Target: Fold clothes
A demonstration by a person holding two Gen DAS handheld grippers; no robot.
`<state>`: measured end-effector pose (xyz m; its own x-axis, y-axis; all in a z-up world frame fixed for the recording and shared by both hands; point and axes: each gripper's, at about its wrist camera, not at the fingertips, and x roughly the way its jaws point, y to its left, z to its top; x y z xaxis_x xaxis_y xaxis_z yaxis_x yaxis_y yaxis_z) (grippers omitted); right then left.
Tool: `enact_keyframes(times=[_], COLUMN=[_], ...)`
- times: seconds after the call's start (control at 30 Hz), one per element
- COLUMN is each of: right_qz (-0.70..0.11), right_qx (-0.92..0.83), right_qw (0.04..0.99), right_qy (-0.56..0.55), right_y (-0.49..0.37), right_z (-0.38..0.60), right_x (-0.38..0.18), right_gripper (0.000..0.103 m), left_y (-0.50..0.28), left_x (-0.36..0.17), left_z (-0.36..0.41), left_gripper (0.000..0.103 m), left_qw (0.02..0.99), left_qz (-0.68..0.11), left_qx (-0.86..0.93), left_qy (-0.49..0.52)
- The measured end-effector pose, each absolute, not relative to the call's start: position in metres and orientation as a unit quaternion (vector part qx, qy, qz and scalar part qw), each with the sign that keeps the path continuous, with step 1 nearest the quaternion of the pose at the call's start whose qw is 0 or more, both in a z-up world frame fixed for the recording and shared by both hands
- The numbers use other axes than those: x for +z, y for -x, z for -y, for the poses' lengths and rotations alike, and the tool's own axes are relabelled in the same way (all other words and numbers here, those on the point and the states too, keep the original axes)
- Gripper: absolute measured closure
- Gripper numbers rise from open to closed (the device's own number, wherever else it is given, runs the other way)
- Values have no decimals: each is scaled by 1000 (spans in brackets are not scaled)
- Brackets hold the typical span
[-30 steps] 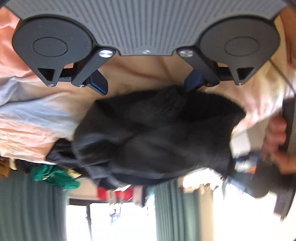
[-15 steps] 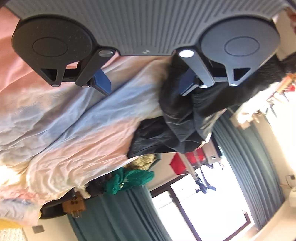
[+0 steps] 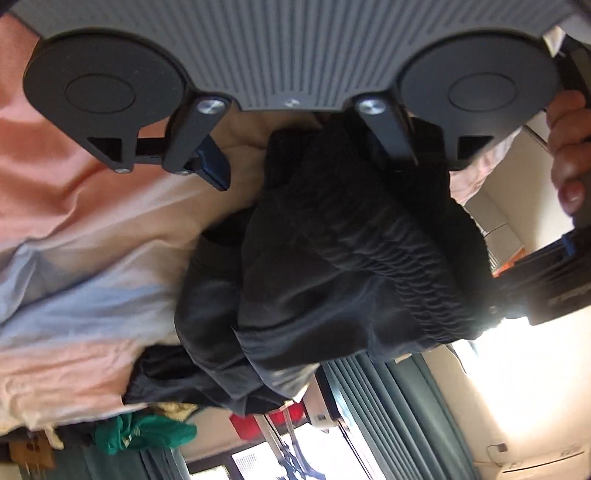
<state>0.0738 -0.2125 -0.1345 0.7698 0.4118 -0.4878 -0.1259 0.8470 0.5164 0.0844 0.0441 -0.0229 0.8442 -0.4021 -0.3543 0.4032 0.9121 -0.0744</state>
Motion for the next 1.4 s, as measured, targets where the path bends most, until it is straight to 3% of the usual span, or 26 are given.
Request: enact_keyframes(times=[0.13, 0.2, 0.37, 0.6, 0.73, 0.87, 1.07, 1.17, 1.27, 1.4], right_qz=[-272, -246, -155, -40, -81, -162, -187, -188, -204, -228], right_qx=[133, 113, 42, -52, -103, -108, -89, -87, -105, -130], right_qw=[925, 938, 970, 993, 982, 948, 925, 922, 920, 947], right_qy=[-229, -216, -183, -100, -137, -251, -318, -328, -318, -186], right_y=[-62, -55, -40, -30, -49, -68, -71, -66, -63, -63], right_z=[217, 221, 247, 273, 303, 337, 338, 334, 336, 318], right_x=[-122, -110, -77, -42, -56, -89, -109, -109, -109, -100], right_gripper=[82, 89, 89, 91, 91, 89, 87, 86, 77, 65], left_y=[-85, -84, -74, -47, -42, -59, -97, -105, -101, -88], left_x=[-26, -27, -38, -73, -90, -93, -88, -89, -89, -90], left_z=[-42, -39, -19, 26, 45, 50, 46, 44, 44, 46], left_gripper=[72, 69, 48, 40, 38, 37, 39, 44, 44, 44], left_qw=[961, 961, 956, 928, 913, 933, 956, 956, 955, 952], left_qz=[-185, -183, -179, -144, -156, -168, -184, -199, -197, -197], left_qx=[-203, -202, -201, -184, -178, -149, -122, -126, -127, -142], left_qy=[-22, -38, -117, -291, -333, -282, -191, -176, -182, -185])
